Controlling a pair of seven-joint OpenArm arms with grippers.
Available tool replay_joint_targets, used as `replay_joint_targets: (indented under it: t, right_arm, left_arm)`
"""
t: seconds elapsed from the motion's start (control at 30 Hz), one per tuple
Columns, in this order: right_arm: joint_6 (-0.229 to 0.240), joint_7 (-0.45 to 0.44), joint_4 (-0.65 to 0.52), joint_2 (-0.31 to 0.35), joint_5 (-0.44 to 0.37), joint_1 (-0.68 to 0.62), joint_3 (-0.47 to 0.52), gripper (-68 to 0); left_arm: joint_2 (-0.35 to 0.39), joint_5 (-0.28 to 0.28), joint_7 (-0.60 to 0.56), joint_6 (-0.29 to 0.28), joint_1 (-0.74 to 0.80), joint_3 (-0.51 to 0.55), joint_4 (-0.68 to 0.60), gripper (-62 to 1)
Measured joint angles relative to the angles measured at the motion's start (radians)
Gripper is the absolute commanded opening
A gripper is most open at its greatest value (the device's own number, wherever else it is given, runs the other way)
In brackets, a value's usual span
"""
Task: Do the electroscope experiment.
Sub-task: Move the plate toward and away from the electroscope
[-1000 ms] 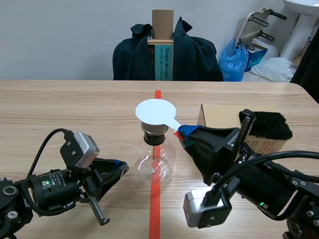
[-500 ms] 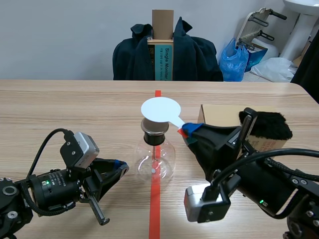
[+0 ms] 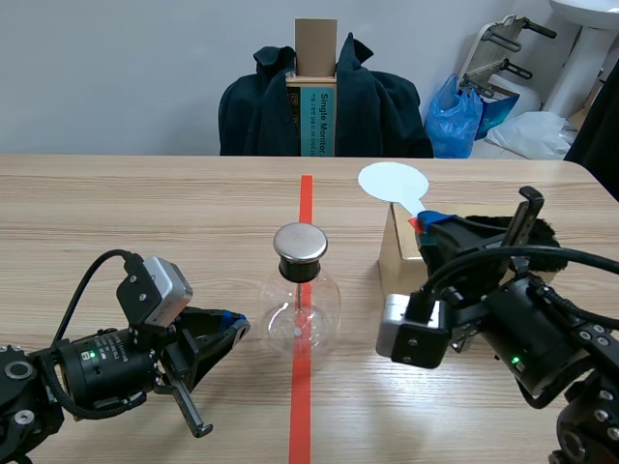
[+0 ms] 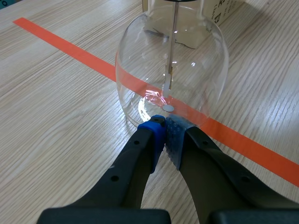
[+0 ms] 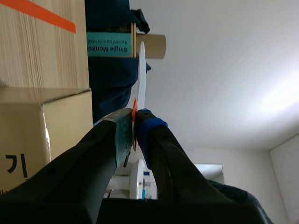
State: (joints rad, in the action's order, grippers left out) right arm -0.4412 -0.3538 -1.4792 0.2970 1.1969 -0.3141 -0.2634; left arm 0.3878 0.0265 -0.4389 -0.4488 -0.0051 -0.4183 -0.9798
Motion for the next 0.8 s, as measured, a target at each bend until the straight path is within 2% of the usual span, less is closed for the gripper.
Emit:
replay_joint_targets:
  t: [0.13, 0.33, 0.8]
  right_arm:
    - [0.000, 0.014, 0.000, 0.003, 0.012, 0.000, 0.000, -66.9]
    - [0.000, -0.033, 0.000, 0.023, 0.012, 0.000, 0.000, -66.9]
    - [-0.007, -0.309, 0.000, 0.023, 0.019, -0.003, 0.000, -66.9]
  left_arm:
    - [0.000, 0.000, 0.000, 0.000, 0.000, 0.000, 0.000, -57.8]
    - [0.000, 0.000, 0.000, 0.000, 0.000, 0.000, 0.000, -57.8]
    - [0.000, 0.000, 0.000, 0.000, 0.000, 0.000, 0.000, -57.8]
